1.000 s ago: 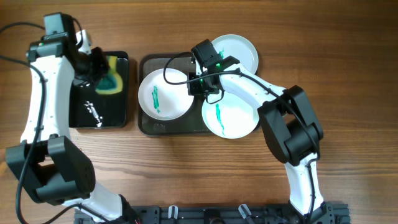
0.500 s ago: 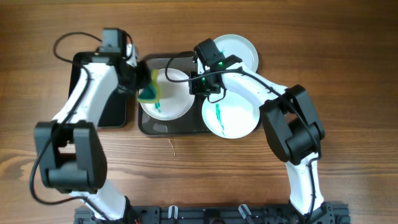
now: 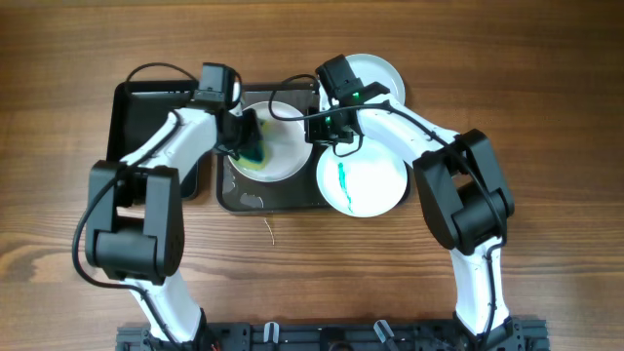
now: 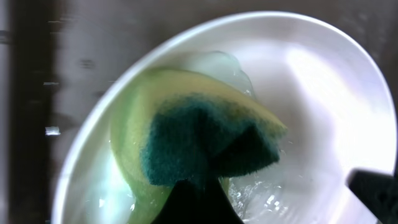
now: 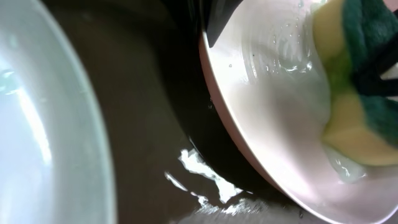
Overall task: Clean dirty plates on tray and stack at the side
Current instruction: 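Scrub the held plate with the sponge in the left gripper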
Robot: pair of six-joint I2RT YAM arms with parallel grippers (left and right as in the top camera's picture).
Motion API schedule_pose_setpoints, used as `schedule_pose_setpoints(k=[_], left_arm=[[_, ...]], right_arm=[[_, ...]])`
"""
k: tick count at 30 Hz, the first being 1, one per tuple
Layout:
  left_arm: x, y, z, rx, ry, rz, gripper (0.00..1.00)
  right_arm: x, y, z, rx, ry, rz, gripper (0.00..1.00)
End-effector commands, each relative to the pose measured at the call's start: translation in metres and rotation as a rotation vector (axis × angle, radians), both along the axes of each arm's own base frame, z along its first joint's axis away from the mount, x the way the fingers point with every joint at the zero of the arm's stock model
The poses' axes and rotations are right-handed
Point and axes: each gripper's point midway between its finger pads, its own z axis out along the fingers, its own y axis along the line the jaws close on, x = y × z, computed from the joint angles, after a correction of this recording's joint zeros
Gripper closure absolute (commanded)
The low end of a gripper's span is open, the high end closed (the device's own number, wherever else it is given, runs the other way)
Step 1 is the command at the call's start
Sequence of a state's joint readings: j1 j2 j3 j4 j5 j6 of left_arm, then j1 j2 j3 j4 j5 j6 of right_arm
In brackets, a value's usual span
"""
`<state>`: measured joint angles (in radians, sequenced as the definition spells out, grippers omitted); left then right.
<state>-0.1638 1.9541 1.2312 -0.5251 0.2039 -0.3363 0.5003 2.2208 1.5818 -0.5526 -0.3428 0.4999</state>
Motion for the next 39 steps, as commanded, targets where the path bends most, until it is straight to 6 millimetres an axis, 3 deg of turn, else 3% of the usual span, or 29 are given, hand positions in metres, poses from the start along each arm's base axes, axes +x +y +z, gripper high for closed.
schedule_pose_setpoints(k=[1, 6, 13, 16, 18, 22, 26, 29, 34, 39], left_arm=[[-0.039, -0.063, -0.026, -0.168, 0.135, -0.135, 0.96], [-0.03, -0.059, -0.02, -0.175, 0.109, -0.114, 0.96], [0.004, 0.008, -0.003, 0.042, 0.03, 0.201, 0.96], [-0.001, 0.035, -0.006, 0.168, 0.039, 0.32, 0.96], [-0.009, 0.042, -0.008, 0.211, 0.068, 0.354, 0.96], [-0.031, 0.033, -0.013, 0.186, 0.164, 0.342, 0.96], [-0.044, -0.035, -0.001, -0.153, 0.219, 0.013, 0.96], [-0.044, -0.063, 0.015, -0.313, 0.175, -0.14, 0.96], [-0.025, -0.054, 0.013, -0.259, 0.098, -0.119, 0.96], [-0.004, 0.013, -0.002, 0.049, 0.072, 0.204, 0.96]], right_arm=[[-0.009, 0.012, -0.004, 0.029, 0.022, 0.036, 0.96], [-0.009, 0.012, -0.004, 0.029, 0.021, 0.038, 0.96], [-0.01, 0.012, -0.005, 0.029, 0.022, 0.038, 0.96], [-0.01, 0.012, -0.005, 0.028, 0.023, 0.038, 0.96], [-0.01, 0.012, -0.005, 0.028, 0.023, 0.039, 0.96], [-0.009, 0.013, -0.005, 0.03, 0.022, 0.035, 0.96], [-0.01, 0.012, -0.005, 0.031, 0.022, 0.035, 0.96], [-0.012, 0.013, -0.007, 0.045, 0.032, 0.04, 0.96], [-0.013, 0.014, -0.007, 0.05, 0.037, 0.044, 0.96], [-0.014, 0.014, -0.007, 0.052, 0.037, 0.047, 0.96]])
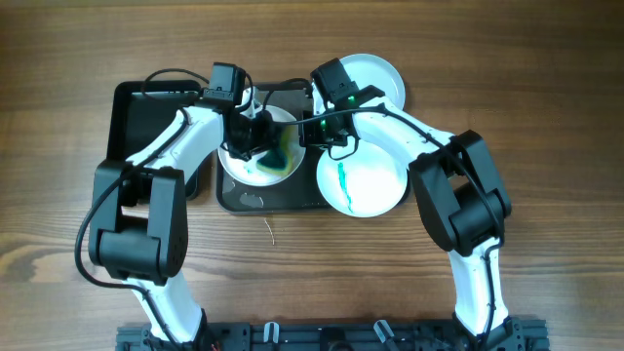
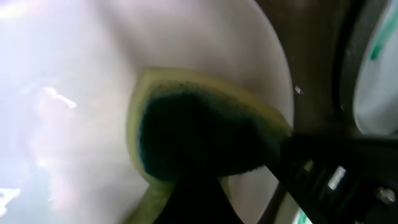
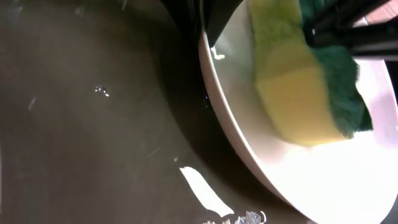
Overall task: Clean dirty plates on tray and stack at the side
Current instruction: 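Scrub the held plate with the sponge in the left gripper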
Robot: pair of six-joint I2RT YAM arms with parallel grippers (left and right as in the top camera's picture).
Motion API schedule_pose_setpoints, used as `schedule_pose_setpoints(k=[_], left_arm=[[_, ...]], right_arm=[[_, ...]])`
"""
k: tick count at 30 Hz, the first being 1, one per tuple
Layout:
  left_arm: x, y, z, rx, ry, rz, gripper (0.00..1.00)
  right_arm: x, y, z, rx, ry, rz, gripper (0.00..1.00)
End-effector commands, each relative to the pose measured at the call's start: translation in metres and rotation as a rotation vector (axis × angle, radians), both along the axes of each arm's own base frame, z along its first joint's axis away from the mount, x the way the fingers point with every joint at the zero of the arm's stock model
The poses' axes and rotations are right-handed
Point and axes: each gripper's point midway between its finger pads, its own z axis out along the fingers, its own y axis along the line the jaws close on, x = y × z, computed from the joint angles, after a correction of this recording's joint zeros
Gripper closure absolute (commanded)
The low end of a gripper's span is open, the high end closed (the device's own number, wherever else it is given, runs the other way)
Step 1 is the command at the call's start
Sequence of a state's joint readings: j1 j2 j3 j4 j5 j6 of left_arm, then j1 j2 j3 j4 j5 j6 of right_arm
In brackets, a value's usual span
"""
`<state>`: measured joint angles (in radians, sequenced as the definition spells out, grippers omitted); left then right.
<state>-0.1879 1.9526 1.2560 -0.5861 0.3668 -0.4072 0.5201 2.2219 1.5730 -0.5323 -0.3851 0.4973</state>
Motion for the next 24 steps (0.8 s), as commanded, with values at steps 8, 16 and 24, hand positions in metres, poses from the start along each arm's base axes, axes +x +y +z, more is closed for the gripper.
schedule_pose_setpoints(k=[8, 16, 24], left_arm=[[-0.02, 0.102, -0.019, 0.495, 0.121, 0.47, 0.96], [-0.019, 0.058, -0.01, 0.327, 0.086, 0.041, 0.96], [0.022, 0.091, 0.021, 0.542, -0.087, 0.11, 0.96]], right_arm=[[-0.004, 0.0, -0.007, 0.014, 0.025, 0.008, 0.95], [-0.004, 0.0, -0.007, 0.014, 0.026, 0.007, 0.96], [-0.004, 0.0, -0.007, 0.014, 0.027, 0.006, 0.96]])
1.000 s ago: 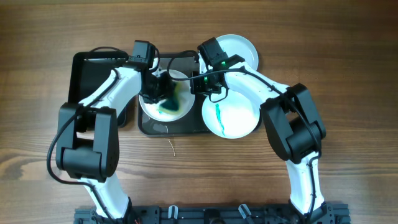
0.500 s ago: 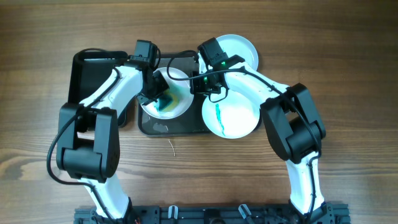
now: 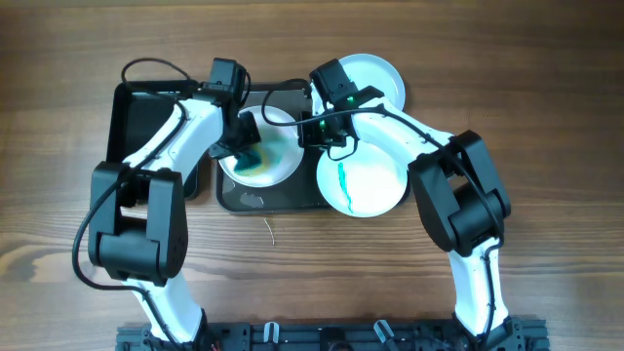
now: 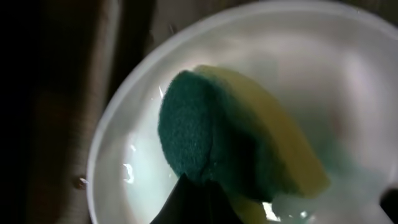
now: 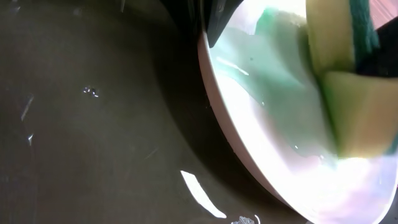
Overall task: Clean dirty plates on tray and stack at the side
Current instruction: 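Scrub the held plate with the sponge in the left gripper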
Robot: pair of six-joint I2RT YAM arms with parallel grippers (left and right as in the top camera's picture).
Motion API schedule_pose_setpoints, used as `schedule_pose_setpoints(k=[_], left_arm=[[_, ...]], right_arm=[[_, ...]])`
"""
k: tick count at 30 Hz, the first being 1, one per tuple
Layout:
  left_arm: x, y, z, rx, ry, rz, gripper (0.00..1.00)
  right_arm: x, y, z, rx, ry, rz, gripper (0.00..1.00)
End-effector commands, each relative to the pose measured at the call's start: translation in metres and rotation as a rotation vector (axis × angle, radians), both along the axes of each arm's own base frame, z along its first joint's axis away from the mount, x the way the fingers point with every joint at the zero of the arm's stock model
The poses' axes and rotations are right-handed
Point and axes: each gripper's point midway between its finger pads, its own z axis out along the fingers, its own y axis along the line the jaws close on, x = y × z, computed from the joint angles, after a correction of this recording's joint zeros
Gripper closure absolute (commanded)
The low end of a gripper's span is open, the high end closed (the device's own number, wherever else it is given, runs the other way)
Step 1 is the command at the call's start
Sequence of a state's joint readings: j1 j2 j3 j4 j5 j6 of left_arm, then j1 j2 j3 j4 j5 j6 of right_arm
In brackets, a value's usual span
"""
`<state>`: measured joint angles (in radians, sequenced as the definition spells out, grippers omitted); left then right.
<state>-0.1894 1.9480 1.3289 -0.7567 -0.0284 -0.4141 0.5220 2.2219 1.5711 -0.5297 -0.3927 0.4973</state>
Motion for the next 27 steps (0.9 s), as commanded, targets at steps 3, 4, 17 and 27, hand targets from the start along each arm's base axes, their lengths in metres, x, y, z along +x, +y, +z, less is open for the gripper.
schedule_pose_setpoints(k=[3, 4, 17, 27], left_arm=[[0.024, 0.026, 0.02, 0.195, -0.112, -0.003, 0.96], [0.024, 0.022, 0.02, 0.192, -0.114, -0.007, 0.96], [0.001, -0.058, 0.0, -0.113, -0.007, -0.13, 0.96], [0.031, -0.065, 0.012, -0.278, -0.116, -0.166, 0.96]], right_arm=[[-0.003, -0.002, -0.007, 0.007, 0.024, 0.002, 0.96], [-0.003, -0.002, -0.007, 0.008, 0.024, 0.002, 0.96], [-0.003, -0.002, -0.008, 0.006, 0.025, 0.004, 0.96], [-0.004, -0.002, -0.008, 0.006, 0.023, 0.008, 0.96]])
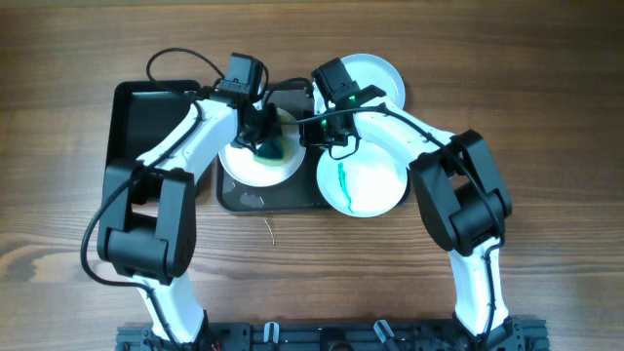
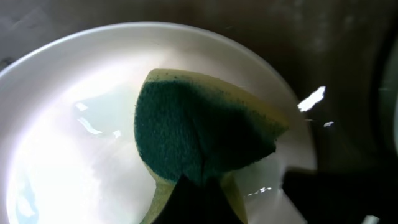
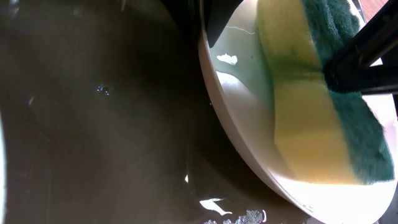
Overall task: Clean dirty plates on tray and stack at the side
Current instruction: 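Scrub the held plate with the sponge in the left gripper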
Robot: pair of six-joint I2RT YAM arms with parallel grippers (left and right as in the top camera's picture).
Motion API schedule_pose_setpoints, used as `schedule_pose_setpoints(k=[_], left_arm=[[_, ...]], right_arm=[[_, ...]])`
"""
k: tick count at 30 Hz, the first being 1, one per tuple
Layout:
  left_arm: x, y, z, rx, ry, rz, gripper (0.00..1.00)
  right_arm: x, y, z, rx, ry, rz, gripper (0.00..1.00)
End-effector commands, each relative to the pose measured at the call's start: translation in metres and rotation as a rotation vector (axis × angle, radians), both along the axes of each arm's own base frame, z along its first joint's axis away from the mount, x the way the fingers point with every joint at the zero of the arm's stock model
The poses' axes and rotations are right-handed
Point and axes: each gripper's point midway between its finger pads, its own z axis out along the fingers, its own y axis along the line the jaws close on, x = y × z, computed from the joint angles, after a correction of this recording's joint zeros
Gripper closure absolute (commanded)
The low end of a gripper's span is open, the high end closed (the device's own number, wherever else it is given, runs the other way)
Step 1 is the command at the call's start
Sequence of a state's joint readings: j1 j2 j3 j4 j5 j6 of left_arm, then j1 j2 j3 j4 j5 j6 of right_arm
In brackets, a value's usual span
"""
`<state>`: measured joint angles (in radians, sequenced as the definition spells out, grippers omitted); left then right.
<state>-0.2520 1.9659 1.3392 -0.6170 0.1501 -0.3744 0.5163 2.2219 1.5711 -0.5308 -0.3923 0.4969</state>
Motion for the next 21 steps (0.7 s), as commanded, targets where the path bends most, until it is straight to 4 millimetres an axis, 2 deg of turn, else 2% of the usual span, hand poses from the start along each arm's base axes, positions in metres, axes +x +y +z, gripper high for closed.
schedule_pose_setpoints(k=[1, 3, 4, 6, 8, 10, 12, 14, 18, 21], left_arm=[[0.013, 0.003, 0.006, -0.082, -0.022, -0.01, 0.96], [0.018, 0.024, 0.003, -0.003, -0.032, 0.046, 0.96], [0.018, 0.043, 0.0, 0.081, -0.03, 0.118, 0.96], [0.014, 0.076, -0.001, 0.238, -0.023, 0.242, 0.96], [0.005, 0.099, 0.0, 0.356, -0.008, 0.329, 0.96], [-0.004, 0.104, 0.0, 0.401, 0.019, 0.337, 0.96], [-0.011, 0.096, -0.003, 0.386, 0.051, 0.308, 0.96], [-0.019, 0.076, -0.007, 0.317, 0.092, 0.245, 0.96], [-0.032, 0.009, -0.007, 0.034, 0.151, 0.008, 0.96], [-0.033, -0.02, 0.0, -0.108, 0.148, -0.073, 0.96]], right_arm=[[-0.005, 0.0, -0.008, 0.007, 0.023, 0.014, 0.96], [-0.005, 0.0, -0.008, 0.006, 0.023, 0.014, 0.95], [-0.005, 0.0, -0.008, 0.007, 0.023, 0.014, 0.96], [-0.005, 0.001, -0.008, 0.007, 0.023, 0.013, 0.96], [-0.005, 0.001, -0.007, 0.007, 0.022, 0.013, 0.96], [-0.005, 0.001, -0.007, 0.007, 0.021, 0.014, 0.96], [-0.005, 0.001, -0.007, 0.008, 0.021, 0.013, 0.96], [-0.004, 0.001, -0.007, 0.009, 0.02, 0.013, 0.96], [-0.004, 0.001, -0.007, 0.008, 0.02, 0.013, 0.96], [-0.005, 0.001, -0.007, 0.007, 0.022, 0.013, 0.96]])
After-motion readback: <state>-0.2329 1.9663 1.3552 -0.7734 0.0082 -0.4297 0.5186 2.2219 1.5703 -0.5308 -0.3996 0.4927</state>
